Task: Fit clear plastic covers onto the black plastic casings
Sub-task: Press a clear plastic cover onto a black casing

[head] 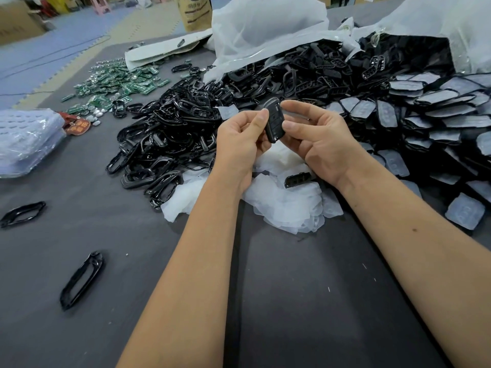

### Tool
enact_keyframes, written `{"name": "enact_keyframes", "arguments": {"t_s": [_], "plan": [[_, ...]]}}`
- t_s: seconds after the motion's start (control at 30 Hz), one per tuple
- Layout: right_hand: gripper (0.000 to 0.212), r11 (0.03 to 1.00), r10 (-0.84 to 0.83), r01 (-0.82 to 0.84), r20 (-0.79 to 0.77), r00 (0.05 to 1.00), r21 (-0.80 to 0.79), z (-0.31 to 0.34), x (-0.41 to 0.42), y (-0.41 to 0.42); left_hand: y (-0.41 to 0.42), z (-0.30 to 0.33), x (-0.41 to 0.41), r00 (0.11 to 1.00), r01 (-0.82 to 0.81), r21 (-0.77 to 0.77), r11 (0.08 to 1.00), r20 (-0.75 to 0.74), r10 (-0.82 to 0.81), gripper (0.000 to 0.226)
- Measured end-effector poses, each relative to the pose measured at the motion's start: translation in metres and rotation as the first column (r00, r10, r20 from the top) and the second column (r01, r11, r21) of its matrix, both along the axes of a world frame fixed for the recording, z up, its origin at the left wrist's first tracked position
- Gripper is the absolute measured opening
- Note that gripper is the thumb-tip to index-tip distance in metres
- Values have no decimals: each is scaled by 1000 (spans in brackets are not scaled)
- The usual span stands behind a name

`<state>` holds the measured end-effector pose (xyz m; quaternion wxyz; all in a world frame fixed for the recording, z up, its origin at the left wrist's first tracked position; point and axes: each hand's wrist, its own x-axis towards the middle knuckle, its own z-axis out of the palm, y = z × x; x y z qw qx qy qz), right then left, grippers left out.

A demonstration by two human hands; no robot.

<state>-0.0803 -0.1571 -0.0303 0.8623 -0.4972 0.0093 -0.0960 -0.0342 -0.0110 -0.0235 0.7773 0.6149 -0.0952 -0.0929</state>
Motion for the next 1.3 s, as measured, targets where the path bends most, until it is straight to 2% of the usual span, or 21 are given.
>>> {"name": "enact_keyframes", "arguments": {"t_s": [0.4, 0.53, 0.7, 1.07, 1.2, 1.3], "plan": [[37, 1000, -3, 4, -59, 998, 13, 4, -3, 1, 0, -2, 3, 996, 47, -49, 998, -75, -51, 18], [34, 998, 1, 6, -109, 994, 56, 3, -3, 2, 1, -5, 2, 999, 36, 24, 999, -25, -36, 17], [29, 996, -47, 53, -94, 994, 68, 2, -4, 1, 0, -5, 0, 999, 42, 90, 995, 7, -43, 16], [28, 992, -9, 21, -99, 995, 123, 4, -8, -1, -1, 2, -4, 997, 82, 32, 996, -12, -82, 17], [29, 997, -70, 72, -75, 995, 27, 8, -11, 2, 1, 1, -4, 999, 50, 49, 998, -2, -50, 16], [30, 962, -186, 182, -2, 982, -203, 15, -14, -1, -1, -3, -5, 999, -13, 77, 997, 49, 10, 13]]}}
